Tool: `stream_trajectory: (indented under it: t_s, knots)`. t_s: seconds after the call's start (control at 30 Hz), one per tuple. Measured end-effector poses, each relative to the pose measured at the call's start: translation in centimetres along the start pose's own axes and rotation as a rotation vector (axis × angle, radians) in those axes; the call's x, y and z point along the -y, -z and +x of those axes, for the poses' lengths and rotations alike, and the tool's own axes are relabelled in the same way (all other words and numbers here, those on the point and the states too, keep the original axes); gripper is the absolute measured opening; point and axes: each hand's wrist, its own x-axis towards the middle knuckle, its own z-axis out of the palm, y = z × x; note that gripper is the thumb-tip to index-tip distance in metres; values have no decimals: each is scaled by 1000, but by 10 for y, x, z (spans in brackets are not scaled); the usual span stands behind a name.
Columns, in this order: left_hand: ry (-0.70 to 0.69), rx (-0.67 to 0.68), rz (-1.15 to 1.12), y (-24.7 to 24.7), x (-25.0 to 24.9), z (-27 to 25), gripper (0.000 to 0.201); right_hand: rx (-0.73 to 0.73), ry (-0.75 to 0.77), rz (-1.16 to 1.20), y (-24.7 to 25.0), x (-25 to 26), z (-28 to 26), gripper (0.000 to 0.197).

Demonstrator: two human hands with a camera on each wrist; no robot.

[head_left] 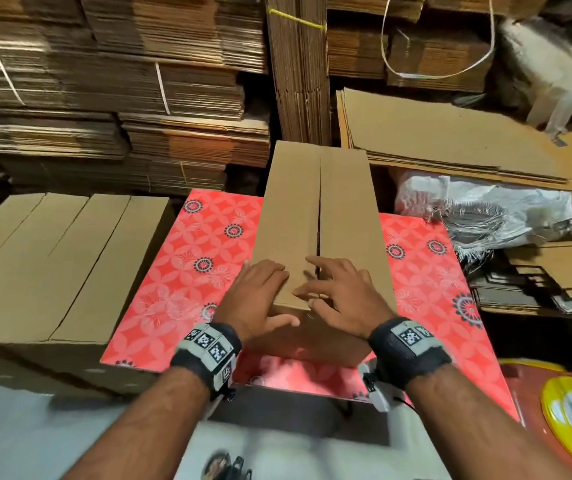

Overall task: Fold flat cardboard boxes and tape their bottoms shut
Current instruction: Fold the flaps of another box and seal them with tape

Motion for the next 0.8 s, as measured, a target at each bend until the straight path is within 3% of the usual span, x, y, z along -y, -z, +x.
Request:
stream_trajectory:
  t_s: [0.17, 0.33, 0.5, 0.7, 0.8]
  knots:
    - [-20, -29, -16, -4, 2, 0, 92, 12, 97, 18, 9, -7, 5, 31]
    - [-46, -24, -3, -3, 12, 9, 94, 22, 220, -21, 13, -11, 19, 26]
    - [-74, -9, 15, 0, 26, 19, 94, 134, 200, -23, 19, -4, 43, 12]
    - [-120, -25, 79, 2, 36, 17, 90, -140, 175, 246, -8, -11, 18, 9]
    - [-100, -16, 99, 3, 32, 17, 90, -179, 136, 271, -13, -12, 15, 8]
